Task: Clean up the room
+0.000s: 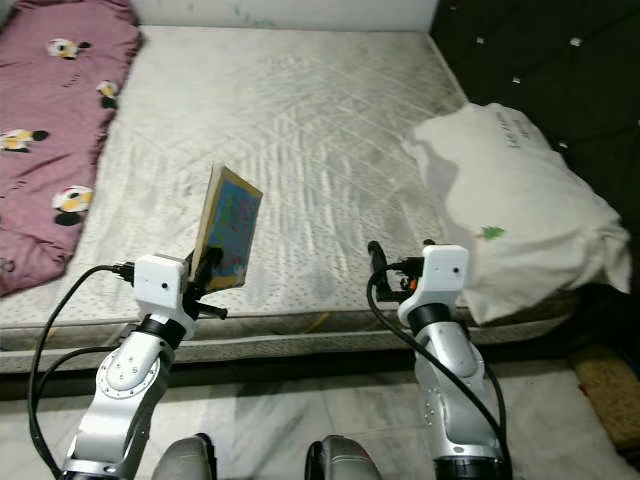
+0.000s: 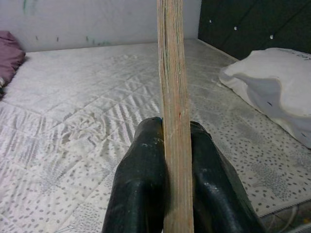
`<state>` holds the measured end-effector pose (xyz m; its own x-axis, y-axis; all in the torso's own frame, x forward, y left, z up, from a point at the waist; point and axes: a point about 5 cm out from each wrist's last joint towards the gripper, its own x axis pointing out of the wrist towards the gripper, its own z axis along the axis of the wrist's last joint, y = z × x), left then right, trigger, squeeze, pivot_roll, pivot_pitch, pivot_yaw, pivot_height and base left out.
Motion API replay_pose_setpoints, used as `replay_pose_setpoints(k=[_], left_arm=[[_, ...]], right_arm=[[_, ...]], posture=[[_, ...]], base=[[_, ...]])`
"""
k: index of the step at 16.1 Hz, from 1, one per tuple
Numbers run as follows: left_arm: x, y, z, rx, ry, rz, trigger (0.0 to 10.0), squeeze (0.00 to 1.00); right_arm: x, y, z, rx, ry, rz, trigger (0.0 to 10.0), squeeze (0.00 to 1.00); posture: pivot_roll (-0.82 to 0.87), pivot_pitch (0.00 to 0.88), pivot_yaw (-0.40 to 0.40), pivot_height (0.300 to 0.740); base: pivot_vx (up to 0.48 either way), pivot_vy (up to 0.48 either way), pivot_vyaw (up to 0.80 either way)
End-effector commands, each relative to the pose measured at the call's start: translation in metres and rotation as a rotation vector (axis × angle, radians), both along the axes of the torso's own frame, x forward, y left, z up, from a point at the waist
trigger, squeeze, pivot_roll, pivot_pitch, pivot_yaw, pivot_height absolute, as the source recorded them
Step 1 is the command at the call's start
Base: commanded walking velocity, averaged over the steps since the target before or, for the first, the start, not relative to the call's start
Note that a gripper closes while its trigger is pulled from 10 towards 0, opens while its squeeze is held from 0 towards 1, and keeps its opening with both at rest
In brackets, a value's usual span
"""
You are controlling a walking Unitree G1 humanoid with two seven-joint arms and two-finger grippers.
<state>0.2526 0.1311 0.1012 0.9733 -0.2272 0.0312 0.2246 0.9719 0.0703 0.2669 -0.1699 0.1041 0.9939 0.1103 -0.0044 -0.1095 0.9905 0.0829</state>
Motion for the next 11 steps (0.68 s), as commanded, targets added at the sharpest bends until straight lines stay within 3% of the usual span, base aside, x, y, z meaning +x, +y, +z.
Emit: replay_pose_setpoints(k=[1,11], left_arm=[[0.0005,0.0044,0.0108,-0.005,-0.057,0.009,10.0,0.00],[-0.0004,0.0043,0.0099,-0.004,-0.052,-0.002,10.0,0.00]], right_arm=[[0.0000,0.0035,0.0003,0.002,-0.003,0.012,10.0,0.00],[-0.0010,0.0028,0.0001,-0.004,-0.003,0.013,10.0,0.00]], posture=[[0.02,0.148,-0.065,0.740],[0.02,0.152,-0.064,0.740]], base=[[0.281,0.000,0.00],[0.298,0.000,0.00]])
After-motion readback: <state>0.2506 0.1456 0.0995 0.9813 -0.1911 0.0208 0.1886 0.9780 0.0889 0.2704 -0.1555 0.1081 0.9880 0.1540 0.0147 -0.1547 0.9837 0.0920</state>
